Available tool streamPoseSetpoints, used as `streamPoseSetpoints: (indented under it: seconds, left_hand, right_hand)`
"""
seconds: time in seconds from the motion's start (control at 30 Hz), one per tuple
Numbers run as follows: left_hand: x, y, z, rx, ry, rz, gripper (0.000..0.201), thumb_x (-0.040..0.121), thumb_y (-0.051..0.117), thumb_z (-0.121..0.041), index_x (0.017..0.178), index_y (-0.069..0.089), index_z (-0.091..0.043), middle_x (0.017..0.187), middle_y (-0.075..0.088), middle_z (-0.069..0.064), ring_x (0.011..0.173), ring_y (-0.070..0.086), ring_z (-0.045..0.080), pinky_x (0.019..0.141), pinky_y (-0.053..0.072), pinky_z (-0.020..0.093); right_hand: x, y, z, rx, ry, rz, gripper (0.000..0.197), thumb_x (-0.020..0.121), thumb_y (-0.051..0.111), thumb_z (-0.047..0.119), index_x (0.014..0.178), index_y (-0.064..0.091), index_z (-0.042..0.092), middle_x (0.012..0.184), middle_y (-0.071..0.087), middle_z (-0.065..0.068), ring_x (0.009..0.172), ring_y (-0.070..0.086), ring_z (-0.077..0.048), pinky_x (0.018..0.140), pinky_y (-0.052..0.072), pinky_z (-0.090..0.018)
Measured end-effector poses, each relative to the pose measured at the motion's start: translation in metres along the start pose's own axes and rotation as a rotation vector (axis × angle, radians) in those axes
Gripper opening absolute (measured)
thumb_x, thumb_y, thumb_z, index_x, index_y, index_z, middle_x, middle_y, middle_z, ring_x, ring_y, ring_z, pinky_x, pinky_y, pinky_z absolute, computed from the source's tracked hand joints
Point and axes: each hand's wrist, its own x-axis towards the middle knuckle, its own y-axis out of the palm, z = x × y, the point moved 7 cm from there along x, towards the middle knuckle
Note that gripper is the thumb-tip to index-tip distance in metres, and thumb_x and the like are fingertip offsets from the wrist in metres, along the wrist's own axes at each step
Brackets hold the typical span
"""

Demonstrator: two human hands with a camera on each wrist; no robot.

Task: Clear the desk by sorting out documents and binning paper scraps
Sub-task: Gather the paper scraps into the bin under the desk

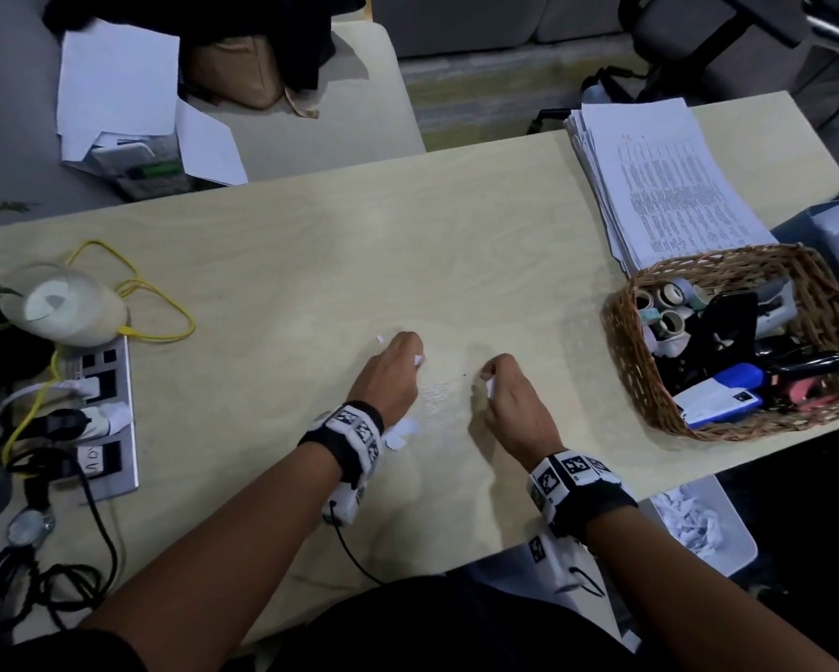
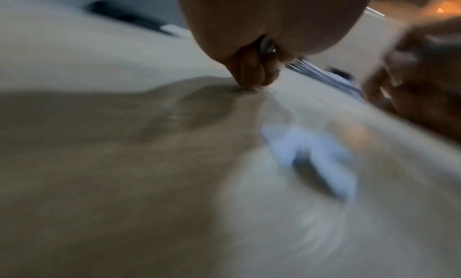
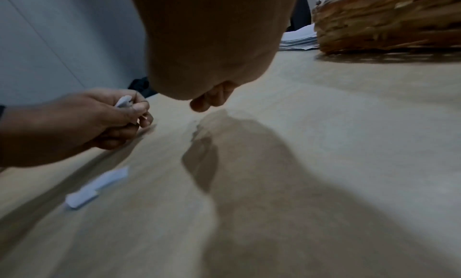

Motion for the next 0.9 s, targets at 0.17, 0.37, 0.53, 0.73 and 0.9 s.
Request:
streamPoseSetpoints:
  seconds: [0.17,0.37,0.53,0.73,0.9]
  left_hand:
    - [-0.012,-0.040,0.052,-0.318,-0.205,-0.201,0.007,0.093,0.046,0.000,0.091,0.047,-0.008,0.083,0.059,0.006,0.075,0.052,0.023,0.064,0.033,0.025]
    - [-0.028,-0.051,0.077,-0.382,-0.233,-0.164,0.021,0.090,0.043,-0.005,0.088,0.062,-0.013,0.093,0.062,0.000,0.087,0.053,0.015,0.076,0.035,0.020]
    - [-0.024,-0.037,0.060,-0.196,-0.161,-0.094,0.029,0.096,0.047,-0.025,0.070,0.049,-0.015,0.077,0.057,0.004,0.078,0.054,0.026,0.071,0.043,0.034]
    - [-0.015,-0.044,0.055,-0.062,-0.135,-0.195,0.034,0.100,0.041,-0.044,0.088,0.056,-0.015,0.085,0.066,0.001,0.081,0.059,0.021,0.069,0.043,0.031]
    - [0.009,-0.037,0.050,0.163,-0.083,-0.153,0.026,0.098,0.047,-0.037,0.120,0.047,-0.023,0.109,0.062,0.003,0.090,0.061,0.030,0.074,0.048,0.036]
  right_hand:
    - [0.011,0.023,0.028,0.169,-0.061,0.084,0.020,0.082,0.050,-0.001,0.088,0.042,0.015,0.063,0.050,0.010,0.062,0.047,-0.006,0.055,0.035,-0.028]
    - [0.001,0.045,0.046,-0.056,-0.131,0.128,0.026,0.079,0.033,0.037,0.073,0.049,0.018,0.056,0.049,-0.002,0.058,0.047,-0.027,0.054,0.033,-0.033]
    - [-0.014,0.068,0.058,-0.261,-0.262,0.156,0.050,0.083,0.052,0.062,0.112,0.052,0.021,0.080,0.067,0.000,0.067,0.061,-0.027,0.056,0.037,-0.031]
    - [-0.033,0.092,0.057,-0.200,-0.424,0.209,0.014,0.082,0.060,0.026,0.095,0.056,0.023,0.084,0.064,0.003,0.068,0.061,-0.025,0.051,0.040,-0.029]
    - [-0.028,0.093,0.047,-0.273,-0.364,0.064,0.007,0.085,0.058,0.022,0.081,0.054,0.019,0.072,0.057,0.002,0.057,0.055,-0.024,0.041,0.032,-0.027]
